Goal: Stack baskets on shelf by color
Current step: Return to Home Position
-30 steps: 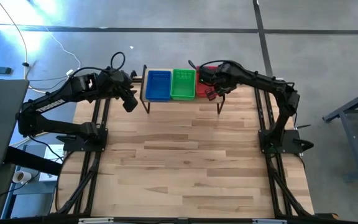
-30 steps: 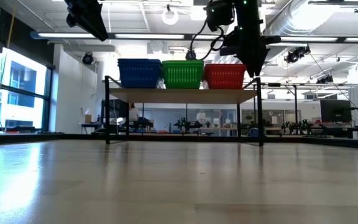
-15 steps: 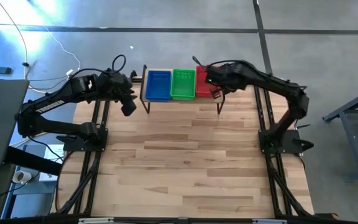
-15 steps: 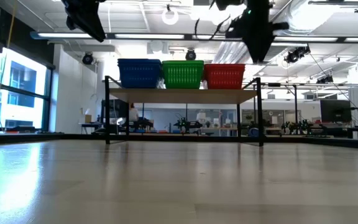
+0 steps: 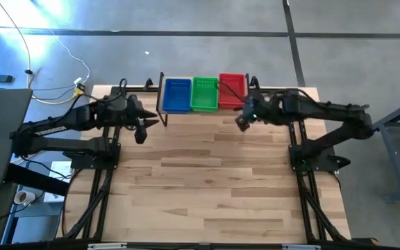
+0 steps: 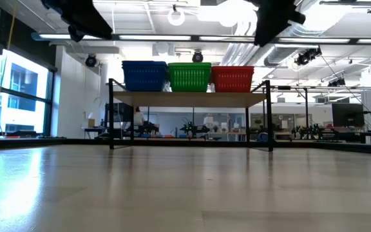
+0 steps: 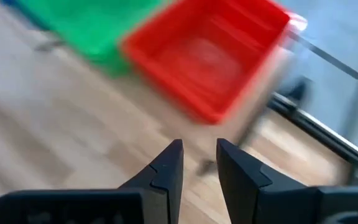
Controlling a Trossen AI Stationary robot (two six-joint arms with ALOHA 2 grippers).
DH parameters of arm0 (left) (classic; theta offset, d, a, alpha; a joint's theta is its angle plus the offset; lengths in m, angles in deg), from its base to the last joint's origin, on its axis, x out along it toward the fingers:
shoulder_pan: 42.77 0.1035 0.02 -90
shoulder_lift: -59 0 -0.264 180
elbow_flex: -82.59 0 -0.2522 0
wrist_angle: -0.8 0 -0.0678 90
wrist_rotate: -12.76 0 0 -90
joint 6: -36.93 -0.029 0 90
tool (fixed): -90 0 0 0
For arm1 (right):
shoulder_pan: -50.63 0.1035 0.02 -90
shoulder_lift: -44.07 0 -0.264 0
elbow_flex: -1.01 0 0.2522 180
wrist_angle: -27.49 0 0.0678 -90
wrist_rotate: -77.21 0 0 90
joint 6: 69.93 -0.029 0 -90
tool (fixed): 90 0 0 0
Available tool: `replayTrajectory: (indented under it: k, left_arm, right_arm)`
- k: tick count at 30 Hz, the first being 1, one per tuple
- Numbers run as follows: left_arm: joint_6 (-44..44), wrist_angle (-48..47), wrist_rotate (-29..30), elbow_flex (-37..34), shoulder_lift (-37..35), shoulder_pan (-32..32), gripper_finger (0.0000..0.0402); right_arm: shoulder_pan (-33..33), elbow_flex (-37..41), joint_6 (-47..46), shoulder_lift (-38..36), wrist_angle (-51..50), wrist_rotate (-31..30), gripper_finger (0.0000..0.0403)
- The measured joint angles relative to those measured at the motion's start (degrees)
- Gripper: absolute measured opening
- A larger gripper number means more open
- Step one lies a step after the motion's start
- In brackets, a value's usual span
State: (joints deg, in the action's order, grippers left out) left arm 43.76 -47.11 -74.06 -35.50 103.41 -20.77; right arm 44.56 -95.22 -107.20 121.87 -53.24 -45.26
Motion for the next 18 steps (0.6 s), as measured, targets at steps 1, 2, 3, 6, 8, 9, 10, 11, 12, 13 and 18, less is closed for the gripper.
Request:
replayTrajectory:
  k: [1,2,3,6,8,9,10,11,12,13,18]
  left_arm:
    - [0.0,1.4,0.0,-1.3,-1.3,-0.8,0.0113]
    - [-0.1,2.8,0.0,-2.7,-2.6,-1.4,0.0113]
    - [-0.1,4.2,-0.1,-4.0,-3.9,-2.1,0.0113]
    - [0.0,6.2,-0.1,-7.7,-7.7,-3.6,0.0113]
    - [0.2,7.3,0.0,-10.3,-10.0,-4.5,0.0113]
    - [0.6,7.5,-0.1,-11.5,-11.1,-5.0,0.0113]
    - [1.4,8.0,0.0,-13.0,-12.3,-5.5,0.0113]
    - [1.8,8.5,0.0,-14.3,-13.3,-6.0,0.0113]
    - [2.0,9.0,0.0,-15.7,-14.5,-6.4,0.0113]
    - [2.1,9.8,0.0,-17.2,-15.7,-7.0,0.0113]
    - [3.5,15.3,0.0,-24.5,-21.2,-9.9,0.0113]
  right_arm:
    - [1.0,2.3,1.5,-1.6,3.7,0.8,0.0084]
    - [1.8,4.7,3.1,-3.1,7.3,1.7,0.0084]
    - [2.5,6.9,4.6,-4.5,10.7,2.5,0.0084]
    - [4.6,13.4,8.1,-8.7,21.0,4.9,0.0084]
    - [5.8,17.5,10.3,-11.4,27.6,6.1,0.0084]
    - [6.3,19.6,11.2,-12.7,31.0,6.5,0.0084]
    - [6.8,21.7,12.2,-13.9,34.1,7.2,0.0084]
    - [7.3,23.8,13.3,-15.0,37.4,7.9,0.0084]
    - [7.7,25.8,14.3,-16.1,40.4,9.1,0.0084]
    - [8.1,27.8,15.4,-17.2,43.2,10.1,0.0084]
    - [9.5,37.4,16.6,-22.0,55.5,14.1,0.0084]
